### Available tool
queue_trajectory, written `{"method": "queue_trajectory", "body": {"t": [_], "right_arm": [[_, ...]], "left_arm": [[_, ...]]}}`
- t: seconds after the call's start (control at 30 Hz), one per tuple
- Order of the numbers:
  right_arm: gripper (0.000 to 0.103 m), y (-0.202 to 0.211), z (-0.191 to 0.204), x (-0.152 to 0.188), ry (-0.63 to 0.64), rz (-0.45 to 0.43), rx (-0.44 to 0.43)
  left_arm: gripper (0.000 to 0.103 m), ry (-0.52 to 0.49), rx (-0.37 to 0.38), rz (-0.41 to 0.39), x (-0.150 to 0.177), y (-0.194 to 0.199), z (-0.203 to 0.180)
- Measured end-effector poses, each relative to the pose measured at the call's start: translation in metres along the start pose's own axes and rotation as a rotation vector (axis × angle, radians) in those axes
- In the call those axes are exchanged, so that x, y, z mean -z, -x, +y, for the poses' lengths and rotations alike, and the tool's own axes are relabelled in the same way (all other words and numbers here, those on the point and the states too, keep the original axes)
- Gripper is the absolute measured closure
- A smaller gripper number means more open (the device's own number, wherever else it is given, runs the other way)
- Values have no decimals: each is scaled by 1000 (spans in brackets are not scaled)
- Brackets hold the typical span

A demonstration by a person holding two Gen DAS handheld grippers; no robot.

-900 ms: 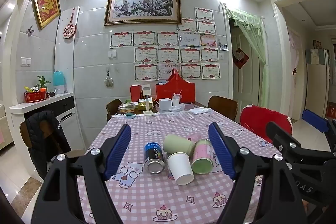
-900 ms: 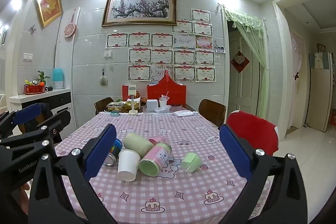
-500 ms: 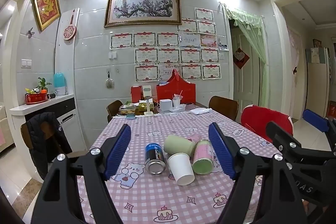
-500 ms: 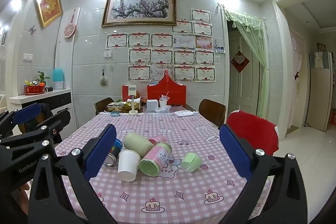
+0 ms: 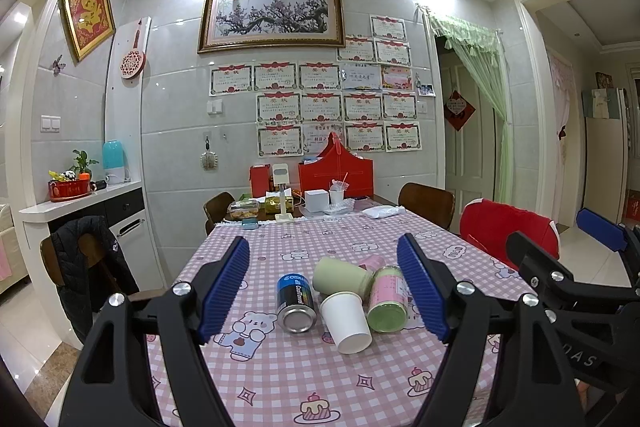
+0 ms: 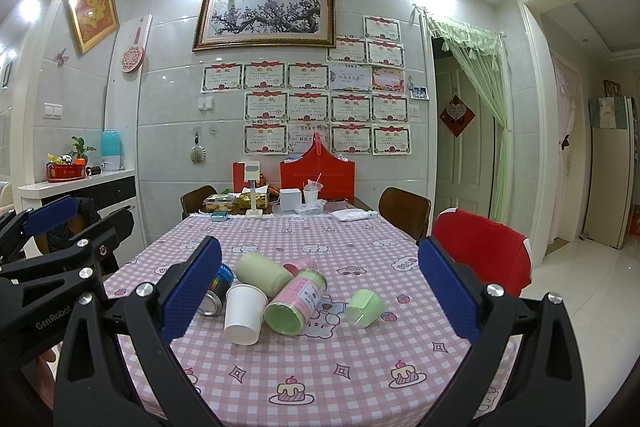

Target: Flip cup upside down

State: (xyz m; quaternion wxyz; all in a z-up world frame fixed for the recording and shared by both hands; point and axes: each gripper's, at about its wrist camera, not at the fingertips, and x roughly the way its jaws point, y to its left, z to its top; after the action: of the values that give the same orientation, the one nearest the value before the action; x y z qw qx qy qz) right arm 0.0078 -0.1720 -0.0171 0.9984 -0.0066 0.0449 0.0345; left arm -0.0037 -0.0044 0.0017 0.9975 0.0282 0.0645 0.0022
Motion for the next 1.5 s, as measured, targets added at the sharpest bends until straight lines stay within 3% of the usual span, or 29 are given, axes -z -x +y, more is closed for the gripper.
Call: {"method": "queue_trajectory", "body": {"t": [1.5], "right_arm": [[8, -3, -1, 6, -12, 25, -6]], "left_arm": [[28, -10, 6, 35, 5, -11, -2]]}}
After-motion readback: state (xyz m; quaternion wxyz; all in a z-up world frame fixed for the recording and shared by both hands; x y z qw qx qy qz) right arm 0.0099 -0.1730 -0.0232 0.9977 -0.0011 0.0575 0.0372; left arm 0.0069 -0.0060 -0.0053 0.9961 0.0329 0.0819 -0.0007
